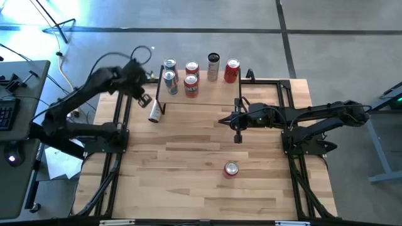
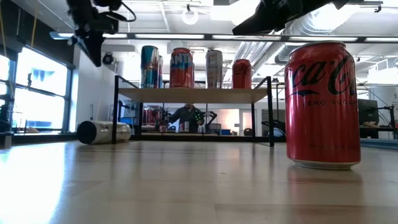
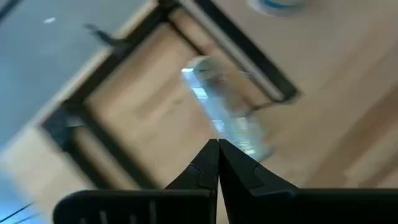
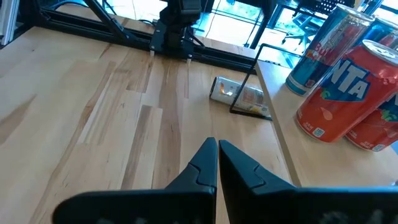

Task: Place canned beverage on shelf
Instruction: Put the white and yellow soda can on the shelf aligned with the other white and yellow soda can

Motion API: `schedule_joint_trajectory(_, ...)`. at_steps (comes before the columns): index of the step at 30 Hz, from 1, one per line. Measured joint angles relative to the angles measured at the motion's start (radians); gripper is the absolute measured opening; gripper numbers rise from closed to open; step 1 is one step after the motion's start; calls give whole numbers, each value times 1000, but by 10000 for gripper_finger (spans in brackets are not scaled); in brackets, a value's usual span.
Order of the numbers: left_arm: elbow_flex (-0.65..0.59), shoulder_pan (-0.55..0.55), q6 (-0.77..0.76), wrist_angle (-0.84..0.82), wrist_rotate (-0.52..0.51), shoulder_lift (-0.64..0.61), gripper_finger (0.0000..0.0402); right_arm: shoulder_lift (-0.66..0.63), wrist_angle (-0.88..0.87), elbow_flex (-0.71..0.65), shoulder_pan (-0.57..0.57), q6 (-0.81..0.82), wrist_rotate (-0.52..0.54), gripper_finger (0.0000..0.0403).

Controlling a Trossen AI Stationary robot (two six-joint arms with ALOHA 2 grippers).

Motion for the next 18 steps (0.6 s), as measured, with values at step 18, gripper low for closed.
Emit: schedule_joint_trajectory(18,-384,-311,-520,140,-47,-105,91,0,14,0,37,1,0,0)
